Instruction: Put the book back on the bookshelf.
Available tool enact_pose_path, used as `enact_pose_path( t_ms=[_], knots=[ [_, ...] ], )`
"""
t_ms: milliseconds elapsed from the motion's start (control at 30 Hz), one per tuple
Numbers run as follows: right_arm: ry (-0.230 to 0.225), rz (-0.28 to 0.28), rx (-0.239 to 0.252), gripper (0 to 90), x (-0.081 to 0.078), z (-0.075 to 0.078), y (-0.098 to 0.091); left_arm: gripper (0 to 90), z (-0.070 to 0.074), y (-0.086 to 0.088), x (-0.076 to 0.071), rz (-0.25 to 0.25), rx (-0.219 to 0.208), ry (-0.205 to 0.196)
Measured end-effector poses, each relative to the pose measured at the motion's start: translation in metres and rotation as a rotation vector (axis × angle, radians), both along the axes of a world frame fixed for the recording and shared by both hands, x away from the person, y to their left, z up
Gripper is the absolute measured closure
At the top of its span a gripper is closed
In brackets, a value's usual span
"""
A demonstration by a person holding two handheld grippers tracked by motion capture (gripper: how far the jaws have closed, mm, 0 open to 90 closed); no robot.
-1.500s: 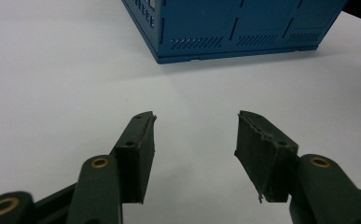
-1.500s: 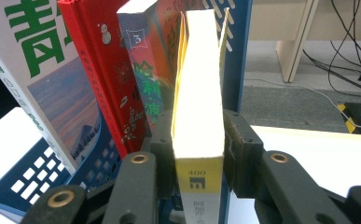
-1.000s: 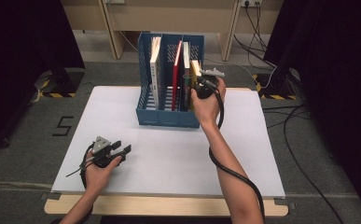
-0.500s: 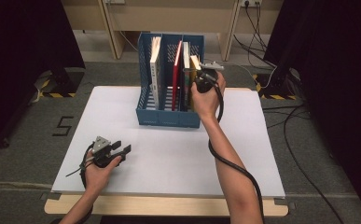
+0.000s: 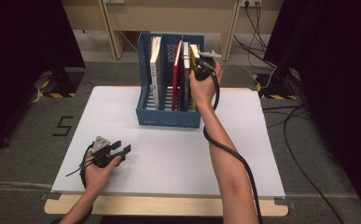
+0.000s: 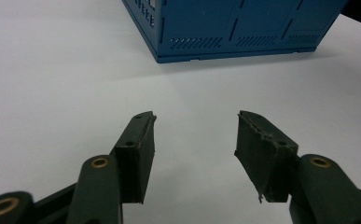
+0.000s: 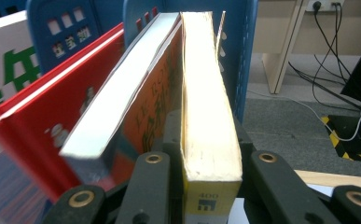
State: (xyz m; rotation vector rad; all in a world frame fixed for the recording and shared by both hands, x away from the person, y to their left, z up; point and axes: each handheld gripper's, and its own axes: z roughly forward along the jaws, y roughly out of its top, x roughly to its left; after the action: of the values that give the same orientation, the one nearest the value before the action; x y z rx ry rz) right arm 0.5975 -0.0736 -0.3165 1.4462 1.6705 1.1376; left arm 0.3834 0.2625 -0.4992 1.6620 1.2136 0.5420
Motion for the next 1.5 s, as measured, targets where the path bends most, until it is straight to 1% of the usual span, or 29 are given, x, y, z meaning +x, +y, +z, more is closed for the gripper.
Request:
enact_pose_path(
  t_ms=[133, 433, 533, 567, 667, 700, 767, 833, 900, 967, 1033, 1067, 1233, 1300, 1500],
  knots=[
    [0.008, -0.002, 0.011, 76.3, 0.007, -0.006, 0.001, 46.2, 0.0, 0.0, 0.0, -0.001, 0.003, 0.001],
    [0.009, -0.008, 0.006, 76.2, 0.017, -0.013, 0.005, 46.3, 0.0, 0.0, 0.0, 0.0, 0.004, 0.0],
    [0.026, -0.017, 0.014, 76.1, 0.019, -0.017, 0.006, 46.3, 0.0, 0.0, 0.0, -0.001, 0.003, -0.001],
    [0.032, -0.016, 0.011, 76.0, 0.02, -0.019, 0.006, 46.3, 0.0, 0.0, 0.0, -0.001, 0.003, -0.001],
    [0.027, -0.022, 0.004, 75.6, 0.02, -0.022, 0.008, 46.3, 0.0, 0.0, 0.0, -0.001, 0.003, -0.001],
    [0.026, -0.016, -0.007, 75.2, 0.02, -0.022, 0.008, 46.3, 0.0, 0.0, 0.0, -0.002, 0.003, 0.0],
    [0.033, -0.009, -0.006, 73.8, 0.019, -0.022, 0.009, 46.3, 0.0, -0.001, 0.0, -0.001, 0.009, 0.001],
    [0.035, -0.009, -0.017, 72.0, 0.017, -0.022, 0.011, 46.4, 0.0, -0.001, 0.0, -0.003, 0.011, 0.0],
    [0.053, -0.013, -0.01, 70.2, 0.015, -0.021, 0.011, 46.4, 0.0, -0.001, 0.0, 0.0, 0.011, 0.0],
    [0.067, -0.02, -0.02, 68.0, 0.013, -0.02, 0.012, 46.4, 0.0, -0.001, 0.0, 0.0, 0.011, 0.0],
    [0.066, -0.013, -0.02, 67.1, 0.011, -0.019, 0.011, 46.4, 0.0, -0.001, -0.001, 0.0, 0.012, -0.001],
    [0.074, -0.01, -0.019, 66.8, 0.009, -0.02, 0.011, 46.4, 0.0, -0.001, -0.001, 0.0, 0.012, -0.001],
    [0.067, 0.005, -0.017, 65.8, 0.002, -0.02, 0.009, 46.4, 0.0, -0.001, 0.0, 0.0, 0.01, 0.0],
    [0.066, 0.012, -0.007, 65.5, -0.003, -0.019, 0.008, 46.4, 0.0, -0.001, 0.0, 0.001, 0.012, 0.0],
    [0.053, 0.037, -0.013, 64.8, -0.021, -0.019, 0.005, 46.4, 0.0, -0.002, -0.001, -0.001, 0.014, -0.004]
  ],
)
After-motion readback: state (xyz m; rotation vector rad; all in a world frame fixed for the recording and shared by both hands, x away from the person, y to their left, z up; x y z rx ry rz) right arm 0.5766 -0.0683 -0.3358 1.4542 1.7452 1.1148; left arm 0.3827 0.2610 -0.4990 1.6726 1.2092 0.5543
